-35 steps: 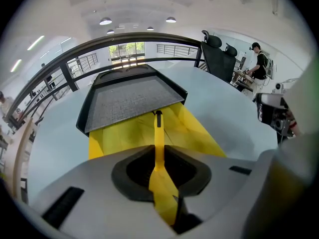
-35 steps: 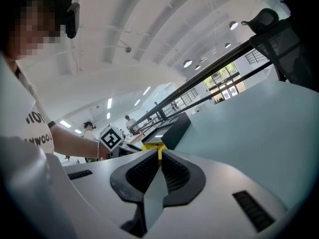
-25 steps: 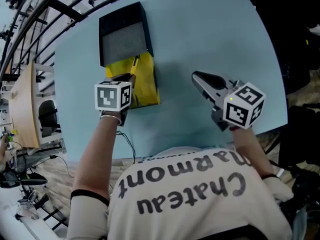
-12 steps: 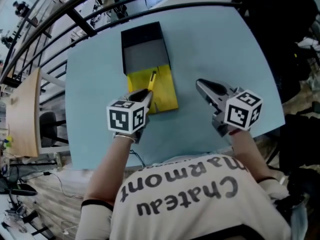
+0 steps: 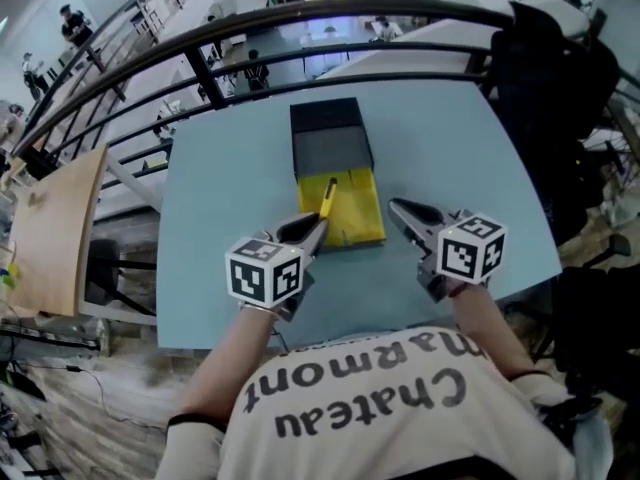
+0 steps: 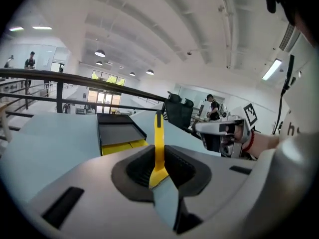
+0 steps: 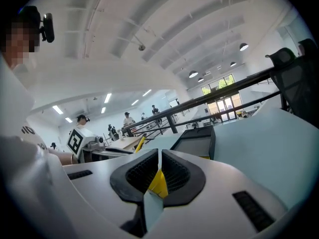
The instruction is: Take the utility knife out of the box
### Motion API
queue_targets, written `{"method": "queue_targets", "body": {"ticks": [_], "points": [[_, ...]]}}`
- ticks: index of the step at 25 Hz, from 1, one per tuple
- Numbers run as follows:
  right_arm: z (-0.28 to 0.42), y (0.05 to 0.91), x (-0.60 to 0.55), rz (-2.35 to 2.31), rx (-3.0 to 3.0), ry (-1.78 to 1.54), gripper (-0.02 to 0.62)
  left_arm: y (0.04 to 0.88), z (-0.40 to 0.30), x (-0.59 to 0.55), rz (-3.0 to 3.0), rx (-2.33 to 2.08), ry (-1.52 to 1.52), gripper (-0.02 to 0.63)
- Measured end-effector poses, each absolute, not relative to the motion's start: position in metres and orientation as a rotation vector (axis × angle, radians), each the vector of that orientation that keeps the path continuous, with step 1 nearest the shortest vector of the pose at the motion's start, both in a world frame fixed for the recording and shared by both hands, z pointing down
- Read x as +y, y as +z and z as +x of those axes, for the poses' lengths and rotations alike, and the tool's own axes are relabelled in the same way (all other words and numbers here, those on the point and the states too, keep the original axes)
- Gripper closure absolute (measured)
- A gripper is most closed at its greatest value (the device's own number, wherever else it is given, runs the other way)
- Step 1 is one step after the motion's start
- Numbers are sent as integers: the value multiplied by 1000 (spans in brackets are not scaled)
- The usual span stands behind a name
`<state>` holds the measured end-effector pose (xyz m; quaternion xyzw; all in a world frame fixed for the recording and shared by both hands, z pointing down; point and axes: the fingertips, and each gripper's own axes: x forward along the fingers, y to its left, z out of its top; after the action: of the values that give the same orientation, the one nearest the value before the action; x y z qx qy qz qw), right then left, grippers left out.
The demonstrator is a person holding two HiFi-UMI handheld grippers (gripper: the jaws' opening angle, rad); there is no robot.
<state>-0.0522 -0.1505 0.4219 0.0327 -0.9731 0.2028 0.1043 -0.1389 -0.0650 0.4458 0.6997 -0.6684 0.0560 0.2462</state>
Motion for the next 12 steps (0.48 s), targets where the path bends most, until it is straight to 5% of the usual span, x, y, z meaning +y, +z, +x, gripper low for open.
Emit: {"method": "queue_targets", "body": {"ticks": [12], "points": [[-76,400,-70,55,-2916,494,551,392,-134,0,2091,-1818,-40,546]]}}
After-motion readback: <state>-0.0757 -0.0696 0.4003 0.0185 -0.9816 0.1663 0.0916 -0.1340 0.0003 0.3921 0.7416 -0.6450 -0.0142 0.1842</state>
